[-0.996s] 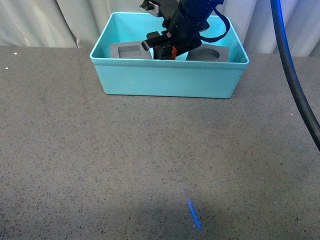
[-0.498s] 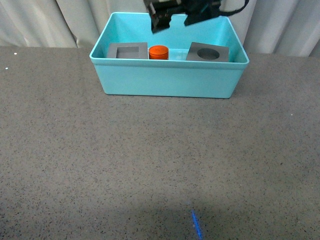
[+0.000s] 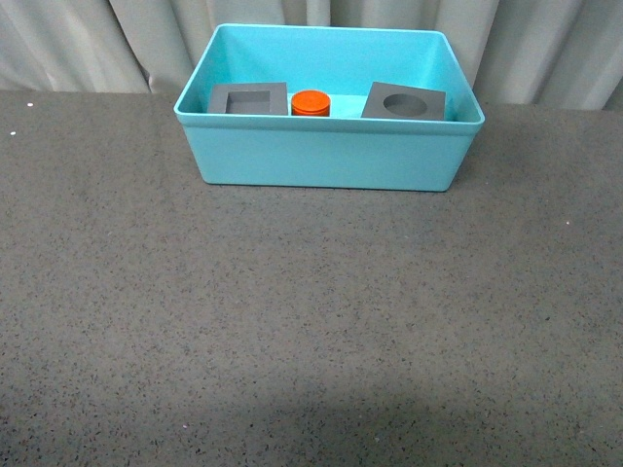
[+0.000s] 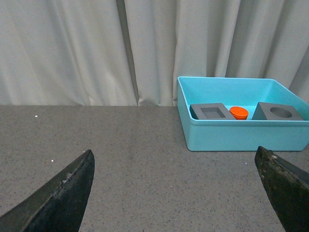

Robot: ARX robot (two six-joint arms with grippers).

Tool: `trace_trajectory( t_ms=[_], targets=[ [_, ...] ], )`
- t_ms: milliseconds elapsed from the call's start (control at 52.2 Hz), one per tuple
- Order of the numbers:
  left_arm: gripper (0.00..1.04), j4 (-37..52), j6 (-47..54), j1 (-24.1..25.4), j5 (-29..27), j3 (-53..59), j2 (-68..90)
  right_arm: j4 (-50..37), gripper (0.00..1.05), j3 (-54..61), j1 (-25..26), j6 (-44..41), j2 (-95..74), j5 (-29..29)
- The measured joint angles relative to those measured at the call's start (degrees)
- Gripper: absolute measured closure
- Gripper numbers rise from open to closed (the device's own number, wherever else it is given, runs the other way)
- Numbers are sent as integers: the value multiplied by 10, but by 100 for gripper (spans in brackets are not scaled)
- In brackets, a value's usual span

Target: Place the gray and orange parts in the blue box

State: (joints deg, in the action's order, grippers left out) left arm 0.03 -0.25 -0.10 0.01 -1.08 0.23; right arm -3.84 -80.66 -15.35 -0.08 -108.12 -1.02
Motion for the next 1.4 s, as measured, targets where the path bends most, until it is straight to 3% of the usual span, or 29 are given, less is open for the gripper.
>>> trace_trajectory(
  t_ms=[364,441,517,747,881,1054,1130,1398],
  targets=[
    [7,0,0,0,0,0,0,-179,11,289,20,35,192,160],
    [7,0,0,0,0,0,0,-345,26,376,40,17,209,118],
    [7,0,0,0,0,0,0,-421,38,437,52,10,237,109],
    [7,0,0,0,0,0,0,-473,87,590,87,3,345,77],
    [7,0,0,0,0,0,0,-475,104,630,96,0,383,66],
    [7,0,0,0,0,0,0,-465,104,692,113,1,456,52],
    [7,0,0,0,0,0,0,-451,104,716,142,1,494,13],
    [7,0,0,0,0,0,0,-391,104,765,152,1,603,12]
  ],
)
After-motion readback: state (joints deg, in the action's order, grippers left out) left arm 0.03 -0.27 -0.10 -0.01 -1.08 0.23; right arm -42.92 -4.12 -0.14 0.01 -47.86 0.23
